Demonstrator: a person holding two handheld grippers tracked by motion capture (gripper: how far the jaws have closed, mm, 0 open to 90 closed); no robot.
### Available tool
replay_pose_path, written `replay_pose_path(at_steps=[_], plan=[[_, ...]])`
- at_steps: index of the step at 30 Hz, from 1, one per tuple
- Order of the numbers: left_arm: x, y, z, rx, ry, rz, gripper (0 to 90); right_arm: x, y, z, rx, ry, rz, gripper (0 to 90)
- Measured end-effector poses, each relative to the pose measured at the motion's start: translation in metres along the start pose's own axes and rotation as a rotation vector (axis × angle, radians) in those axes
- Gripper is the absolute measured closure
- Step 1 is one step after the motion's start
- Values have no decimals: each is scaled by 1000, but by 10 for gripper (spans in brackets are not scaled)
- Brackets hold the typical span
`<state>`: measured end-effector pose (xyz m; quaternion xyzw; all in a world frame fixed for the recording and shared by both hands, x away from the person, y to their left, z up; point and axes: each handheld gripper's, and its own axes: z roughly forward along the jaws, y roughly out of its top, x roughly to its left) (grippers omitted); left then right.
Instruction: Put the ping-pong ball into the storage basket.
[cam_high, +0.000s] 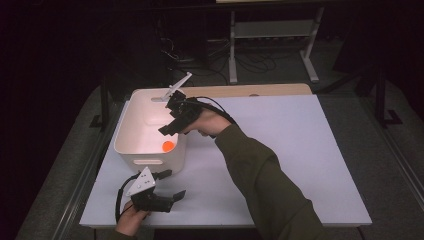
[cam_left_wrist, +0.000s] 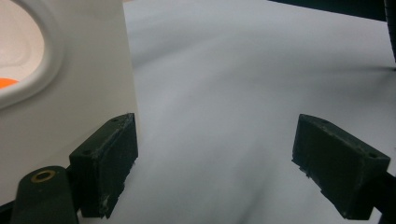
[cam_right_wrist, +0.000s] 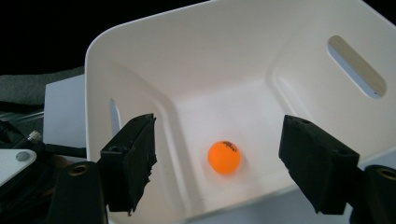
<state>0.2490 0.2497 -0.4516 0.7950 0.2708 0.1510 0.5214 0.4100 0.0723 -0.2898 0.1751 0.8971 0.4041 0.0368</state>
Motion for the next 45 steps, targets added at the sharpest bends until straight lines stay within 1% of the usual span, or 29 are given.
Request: replay_pose_path(at_steps=[6,9,12,15,19,22,27,28,32,35,38,40,45], plan=[[0,0,0,-5,-2,-4,141,-4,-12,-17,-8,-25,16,233],[0,0,0,-6,-1,0,141,-7,-20,-26,-19,-40,16,215],[0,0,0,-2,-3,-4,141,-8,-28,-35,-33,-51,31,199],[0,0,0,-4,-3,-5,141,-10,-36,-41,-32,-70,33,187],[0,0,0,-4,-3,-5,141,-10,-46,-47,-40,-74,41,174],[1,0,0,-4,-3,-6,141,-10,-54,-50,-42,-79,51,163],[0,0,0,-6,-1,-5,141,-10,-69,-53,-52,-104,55,139],[0,0,0,-6,-1,-6,141,-10,-72,-54,-53,-105,64,134],[1,0,0,-4,-2,-7,141,-8,-84,-56,-59,-115,66,130],[1,0,0,-3,-2,-4,141,-6,-94,-55,-60,-133,75,126],[0,0,0,-5,-3,-9,141,-5,-104,-54,-56,-142,79,120],[1,0,0,-4,-3,-8,141,-4,-111,-52,-55,-144,90,112],[1,0,0,-3,-5,-13,141,-1,-128,-49,-60,-158,93,52]])
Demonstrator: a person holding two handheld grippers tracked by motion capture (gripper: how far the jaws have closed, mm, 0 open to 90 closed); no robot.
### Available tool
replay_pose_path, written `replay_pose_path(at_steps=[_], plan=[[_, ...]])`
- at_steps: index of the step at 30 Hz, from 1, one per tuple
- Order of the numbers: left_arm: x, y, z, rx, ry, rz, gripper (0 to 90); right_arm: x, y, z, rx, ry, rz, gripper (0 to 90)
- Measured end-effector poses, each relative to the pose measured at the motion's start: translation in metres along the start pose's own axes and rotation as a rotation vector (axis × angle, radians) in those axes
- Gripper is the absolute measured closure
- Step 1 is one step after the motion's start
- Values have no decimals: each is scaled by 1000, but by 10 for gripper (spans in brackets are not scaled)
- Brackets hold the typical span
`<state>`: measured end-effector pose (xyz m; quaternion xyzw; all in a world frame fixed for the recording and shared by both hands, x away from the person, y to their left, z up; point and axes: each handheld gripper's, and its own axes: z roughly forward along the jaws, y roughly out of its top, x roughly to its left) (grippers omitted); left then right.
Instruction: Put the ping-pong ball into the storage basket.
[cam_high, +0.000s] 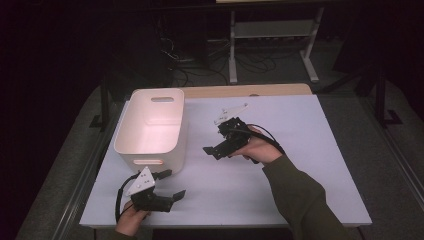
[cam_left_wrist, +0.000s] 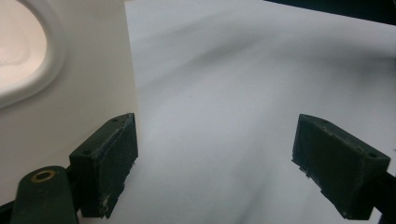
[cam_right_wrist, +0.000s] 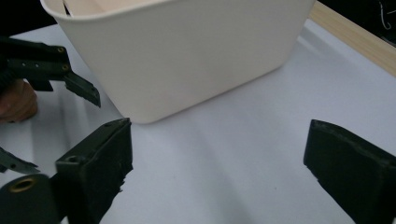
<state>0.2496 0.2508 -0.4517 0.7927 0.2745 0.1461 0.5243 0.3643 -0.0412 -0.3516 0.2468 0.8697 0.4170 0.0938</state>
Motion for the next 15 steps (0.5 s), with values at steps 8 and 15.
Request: replay_pose_path(at_steps=[8,15], plan=[[0,0,0,-1,0,0,141,2,-22,1,-6,-19,12,19],[0,0,0,2,0,1,141,6,-44,-1,-11,-44,33,15]])
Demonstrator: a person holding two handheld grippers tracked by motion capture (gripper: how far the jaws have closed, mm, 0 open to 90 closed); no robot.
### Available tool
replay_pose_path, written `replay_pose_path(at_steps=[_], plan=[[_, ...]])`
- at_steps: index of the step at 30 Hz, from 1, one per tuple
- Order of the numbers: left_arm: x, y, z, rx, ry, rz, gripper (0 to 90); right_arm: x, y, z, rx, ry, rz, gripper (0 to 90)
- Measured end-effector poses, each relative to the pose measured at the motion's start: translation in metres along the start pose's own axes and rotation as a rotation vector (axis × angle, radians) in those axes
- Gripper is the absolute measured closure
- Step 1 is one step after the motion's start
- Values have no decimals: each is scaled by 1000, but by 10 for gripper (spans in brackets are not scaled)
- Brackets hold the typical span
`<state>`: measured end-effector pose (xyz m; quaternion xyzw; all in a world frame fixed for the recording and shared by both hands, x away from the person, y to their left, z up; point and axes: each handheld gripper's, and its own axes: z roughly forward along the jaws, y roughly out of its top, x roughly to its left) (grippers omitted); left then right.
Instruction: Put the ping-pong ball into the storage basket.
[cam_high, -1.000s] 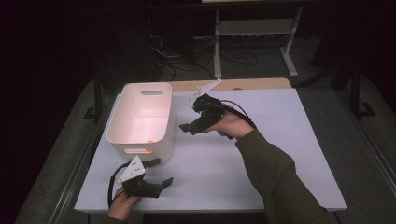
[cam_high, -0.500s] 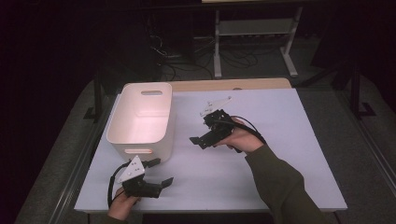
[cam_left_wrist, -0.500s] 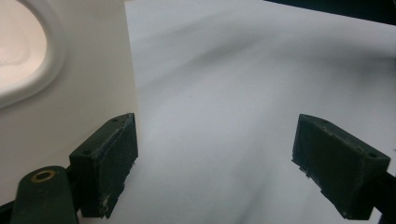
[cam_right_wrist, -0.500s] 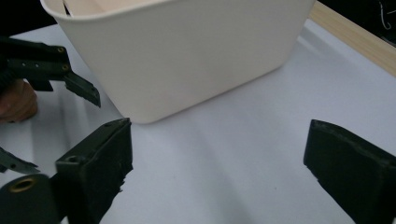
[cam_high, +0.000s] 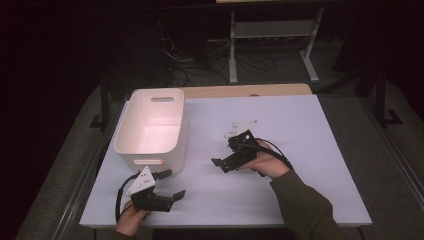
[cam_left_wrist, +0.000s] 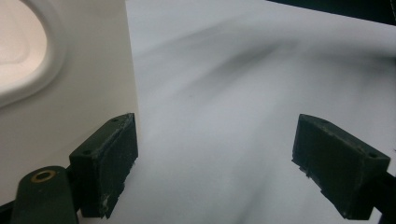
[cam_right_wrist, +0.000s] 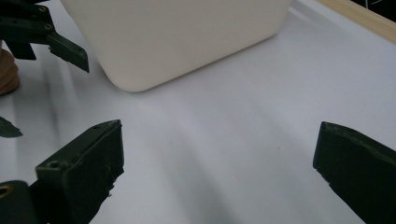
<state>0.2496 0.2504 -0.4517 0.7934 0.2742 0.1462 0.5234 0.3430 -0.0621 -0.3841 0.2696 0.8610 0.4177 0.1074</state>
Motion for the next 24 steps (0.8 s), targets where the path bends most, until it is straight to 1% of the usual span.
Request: replay_pose_path(at_steps=[3,12,14,17,24], plan=[[0,0,0,-2,1,5,141,-1,-8,-2,-5,-19,1,15],[-1,0,0,-3,1,5,141,-6,-36,-13,-45,-56,38,15],[-1,0,0,-3,2,6,141,-8,-41,-16,-59,-60,43,15],[-1,0,0,-4,2,6,141,-10,-50,-20,-77,-59,65,15],[-1,0,0,0,2,7,141,-8,-64,-28,-80,-74,85,15]])
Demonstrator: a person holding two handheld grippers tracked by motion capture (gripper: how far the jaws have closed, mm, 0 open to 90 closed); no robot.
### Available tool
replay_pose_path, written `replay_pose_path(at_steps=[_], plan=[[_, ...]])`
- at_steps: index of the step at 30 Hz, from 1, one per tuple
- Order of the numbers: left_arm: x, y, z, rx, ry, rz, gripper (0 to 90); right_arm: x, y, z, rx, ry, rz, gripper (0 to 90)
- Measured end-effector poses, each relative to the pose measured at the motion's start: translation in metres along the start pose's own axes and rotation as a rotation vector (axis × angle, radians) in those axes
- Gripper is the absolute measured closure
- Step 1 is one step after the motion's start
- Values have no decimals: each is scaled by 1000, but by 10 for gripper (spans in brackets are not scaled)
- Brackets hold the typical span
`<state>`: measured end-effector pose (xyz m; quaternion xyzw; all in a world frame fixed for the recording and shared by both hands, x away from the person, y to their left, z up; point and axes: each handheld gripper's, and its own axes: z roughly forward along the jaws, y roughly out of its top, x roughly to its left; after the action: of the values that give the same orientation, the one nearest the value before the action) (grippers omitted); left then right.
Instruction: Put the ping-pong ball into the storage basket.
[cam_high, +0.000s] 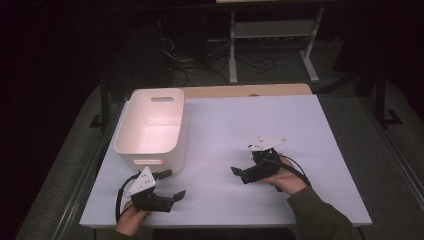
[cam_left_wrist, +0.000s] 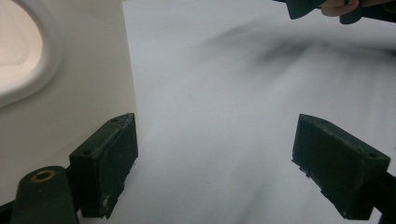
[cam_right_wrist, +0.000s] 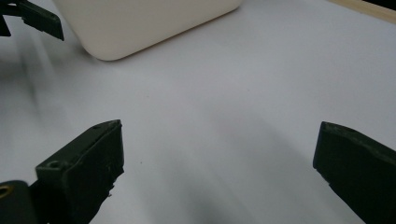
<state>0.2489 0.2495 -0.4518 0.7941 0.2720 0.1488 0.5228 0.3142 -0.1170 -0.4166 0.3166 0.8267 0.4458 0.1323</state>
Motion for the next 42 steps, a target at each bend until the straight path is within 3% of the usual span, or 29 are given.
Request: replay_pose_path(at_steps=[7,24,42], plan=[[0,0,0,-1,0,-2,141,1,-13,-11,-6,-34,2,15],[0,0,0,1,1,3,141,-9,-52,-44,-41,-102,65,15],[0,0,0,4,-1,5,141,-22,-76,-67,-70,-179,126,15]])
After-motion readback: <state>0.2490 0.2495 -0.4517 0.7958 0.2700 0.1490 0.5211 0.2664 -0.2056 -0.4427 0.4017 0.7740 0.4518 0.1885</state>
